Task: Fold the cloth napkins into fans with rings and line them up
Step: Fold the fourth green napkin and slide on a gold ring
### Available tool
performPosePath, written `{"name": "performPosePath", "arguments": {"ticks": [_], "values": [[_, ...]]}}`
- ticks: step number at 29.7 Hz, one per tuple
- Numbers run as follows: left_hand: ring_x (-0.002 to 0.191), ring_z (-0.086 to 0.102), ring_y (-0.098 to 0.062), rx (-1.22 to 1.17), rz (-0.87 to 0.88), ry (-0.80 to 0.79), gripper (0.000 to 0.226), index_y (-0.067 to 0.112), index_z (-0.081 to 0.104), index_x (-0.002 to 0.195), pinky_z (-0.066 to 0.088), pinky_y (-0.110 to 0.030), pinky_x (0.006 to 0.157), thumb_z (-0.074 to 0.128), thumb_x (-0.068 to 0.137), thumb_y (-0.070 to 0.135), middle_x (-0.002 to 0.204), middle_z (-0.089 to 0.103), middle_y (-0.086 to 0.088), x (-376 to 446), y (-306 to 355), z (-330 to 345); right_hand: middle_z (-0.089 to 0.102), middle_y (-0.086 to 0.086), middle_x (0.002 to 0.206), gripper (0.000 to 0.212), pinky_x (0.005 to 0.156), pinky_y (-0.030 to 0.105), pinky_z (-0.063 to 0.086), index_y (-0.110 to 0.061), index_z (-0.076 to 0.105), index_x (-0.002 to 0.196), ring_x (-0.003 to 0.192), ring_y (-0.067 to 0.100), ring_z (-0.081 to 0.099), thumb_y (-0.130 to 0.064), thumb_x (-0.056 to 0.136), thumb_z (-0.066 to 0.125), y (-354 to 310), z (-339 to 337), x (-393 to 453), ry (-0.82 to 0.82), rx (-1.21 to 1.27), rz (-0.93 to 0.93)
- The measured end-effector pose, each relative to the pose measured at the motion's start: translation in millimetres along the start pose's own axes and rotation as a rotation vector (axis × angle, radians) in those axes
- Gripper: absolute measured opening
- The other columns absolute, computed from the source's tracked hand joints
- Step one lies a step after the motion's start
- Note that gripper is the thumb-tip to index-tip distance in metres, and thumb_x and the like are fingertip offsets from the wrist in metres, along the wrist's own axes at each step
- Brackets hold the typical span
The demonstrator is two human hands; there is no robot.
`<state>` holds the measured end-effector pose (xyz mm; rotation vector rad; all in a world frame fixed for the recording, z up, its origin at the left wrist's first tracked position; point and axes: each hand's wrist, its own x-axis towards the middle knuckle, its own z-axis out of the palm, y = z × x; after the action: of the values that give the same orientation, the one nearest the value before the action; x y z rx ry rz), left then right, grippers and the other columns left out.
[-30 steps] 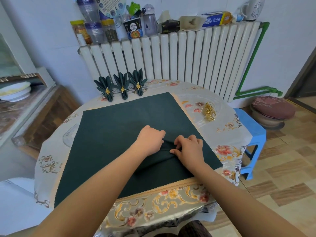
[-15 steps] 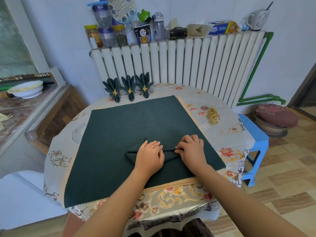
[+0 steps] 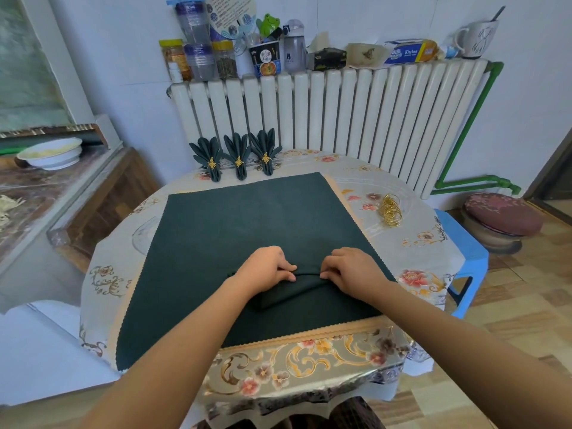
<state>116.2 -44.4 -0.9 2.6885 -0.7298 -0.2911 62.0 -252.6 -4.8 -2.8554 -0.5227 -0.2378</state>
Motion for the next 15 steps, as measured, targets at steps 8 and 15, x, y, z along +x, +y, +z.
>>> {"name": "performPosePath", "arguments": {"ticks": [8,15], "values": [[0.089,0.057,-0.011,0.150,0.050,-0.035,0.013,0.026,0.065,0.084,0.049,-0.031,0.079,0.072,0.081,0.036,0.087,0.056,0.013,5,9,-18,0.061,-0.002,0.097,0.021,0.080,0.028,0.045,-0.016,0.069,0.096,0.093,0.015,0.056,-0.035,0.090,0.060,1,-7,23,-0.235,0.041,0.024],[0.082,0.054,-0.010,0.219,0.042,-0.115,0.016,0.023,0.064,0.083,0.045,-0.027,0.071,0.076,0.077,0.031,0.083,0.061,0.011,15,19,-28,0.057,-0.011,0.077,0.015,0.063,0.019,0.041,-0.016,0.068,0.086,0.077,0.008,0.053,-0.030,0.081,0.073,6,-16,42,-0.401,0.181,0.119]]}}
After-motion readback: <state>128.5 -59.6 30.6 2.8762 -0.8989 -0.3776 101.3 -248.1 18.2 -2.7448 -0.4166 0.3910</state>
